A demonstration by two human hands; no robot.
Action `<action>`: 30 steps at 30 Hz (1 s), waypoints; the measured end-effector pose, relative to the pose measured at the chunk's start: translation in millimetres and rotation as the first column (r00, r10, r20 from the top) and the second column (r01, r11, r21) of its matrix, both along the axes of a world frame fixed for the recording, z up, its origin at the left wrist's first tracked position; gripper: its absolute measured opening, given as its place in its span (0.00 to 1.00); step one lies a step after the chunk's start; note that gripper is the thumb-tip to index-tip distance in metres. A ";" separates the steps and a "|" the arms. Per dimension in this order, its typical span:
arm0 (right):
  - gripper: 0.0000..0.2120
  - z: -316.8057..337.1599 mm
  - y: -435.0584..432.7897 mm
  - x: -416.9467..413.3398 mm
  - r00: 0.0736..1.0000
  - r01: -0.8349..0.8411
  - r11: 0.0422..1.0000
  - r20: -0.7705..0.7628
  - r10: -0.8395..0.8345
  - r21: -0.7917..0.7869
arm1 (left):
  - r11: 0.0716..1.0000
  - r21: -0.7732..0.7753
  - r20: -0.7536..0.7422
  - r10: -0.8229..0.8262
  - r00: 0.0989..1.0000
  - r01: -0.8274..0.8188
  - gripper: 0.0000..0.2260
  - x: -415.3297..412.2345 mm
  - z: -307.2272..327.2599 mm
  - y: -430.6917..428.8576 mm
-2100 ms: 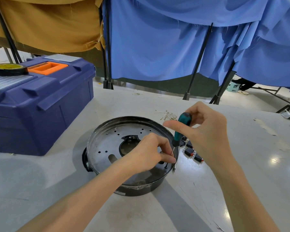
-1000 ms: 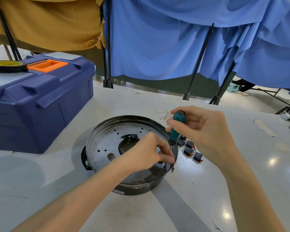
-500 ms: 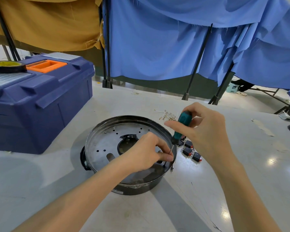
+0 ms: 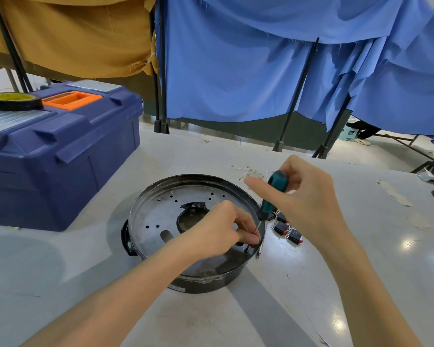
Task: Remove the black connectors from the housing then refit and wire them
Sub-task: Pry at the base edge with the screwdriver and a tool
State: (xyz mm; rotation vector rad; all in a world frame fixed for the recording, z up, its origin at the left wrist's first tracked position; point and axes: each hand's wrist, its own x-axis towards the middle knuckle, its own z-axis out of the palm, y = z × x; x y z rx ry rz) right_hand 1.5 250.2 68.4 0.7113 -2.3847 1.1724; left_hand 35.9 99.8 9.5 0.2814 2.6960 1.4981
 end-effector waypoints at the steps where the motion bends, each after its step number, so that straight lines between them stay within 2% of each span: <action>1: 0.22 1.4 3.5 -0.3 0.994 -0.087 0.996 0.065 0.088 -0.021 | 1.000 0.001 -0.001 -0.001 1.000 0.001 0.04 0.0 -0.3 0.0; 3: 0.20 2.9 9.5 -0.1 0.932 -0.303 0.948 0.177 0.316 -0.098 | 1.000 -0.009 -0.011 -0.003 1.000 0.003 0.04 0.6 -0.3 -0.8; 5: 0.18 2.4 11.5 1.1 0.899 -0.383 0.912 0.165 0.405 -0.147 | 1.000 0.007 -0.012 0.002 1.000 -0.002 0.02 0.7 -0.2 -1.5; 7: 0.15 2.4 6.7 3.4 0.955 -0.268 0.953 0.093 0.282 -0.141 | 0.999 0.022 -0.013 0.026 1.000 -0.026 0.03 1.1 0.5 -2.0; 9: 0.20 2.4 -0.1 6.1 0.996 -0.086 0.992 0.021 0.088 -0.095 | 0.999 0.018 -0.019 0.034 0.999 -0.034 0.05 1.8 1.5 -1.8; 11: 0.27 1.2 -3.8 7.4 1.000 0.002 0.999 0.002 -0.001 -0.043 | 0.999 0.023 -0.027 0.034 0.999 -0.033 0.07 1.5 1.5 -1.6; 13: 0.29 0.8 -2.7 9.5 1.000 -0.011 0.999 0.011 0.011 0.048 | 0.999 0.025 -0.034 0.039 0.999 -0.038 0.06 1.6 1.1 -2.3; 14: 0.27 0.4 -0.8 10.0 0.997 -0.070 0.996 0.040 0.068 0.056 | 0.999 0.021 -0.034 0.042 0.999 -0.041 0.06 2.0 0.9 -2.6; 16: 0.22 0.0 3.6 8.1 0.961 -0.237 0.969 0.128 0.244 -0.066 | 0.999 0.013 -0.042 0.042 0.998 -0.042 0.07 2.4 1.0 -3.1; 18: 0.18 -1.6 5.1 5.7 0.943 -0.290 0.943 0.120 0.310 -0.162 | 0.999 0.010 -0.051 0.038 0.998 -0.037 0.06 2.5 1.7 -2.9; 21: 0.14 -4.4 -3.2 5.2 0.991 -0.135 0.984 -0.016 0.134 -0.118 | 0.999 0.013 -0.034 0.039 0.999 -0.039 0.05 2.6 2.2 -2.2; 24: 0.17 -4.0 -5.9 3.3 0.999 -0.020 0.996 -0.049 0.016 -0.085 | 1.000 -0.009 -0.026 0.022 0.999 -0.022 0.05 1.7 1.9 0.2; 26: 0.17 -1.4 -0.3 1.8 0.994 -0.101 0.994 0.027 0.103 -0.050 | 1.000 -0.014 -0.025 0.023 0.999 -0.023 0.04 1.4 1.8 0.6; 28: 0.18 2.1 4.8 2.5 0.944 -0.286 0.953 0.140 0.298 -0.100 | 1.000 -0.012 -0.030 0.026 0.999 -0.027 0.05 1.9 1.5 -0.5; 30: 0.17 2.8 7.4 2.6 0.918 -0.351 0.924 0.139 0.372 -0.150 | 1.000 -0.009 -0.029 0.023 0.999 -0.024 0.06 2.1 1.4 -1.7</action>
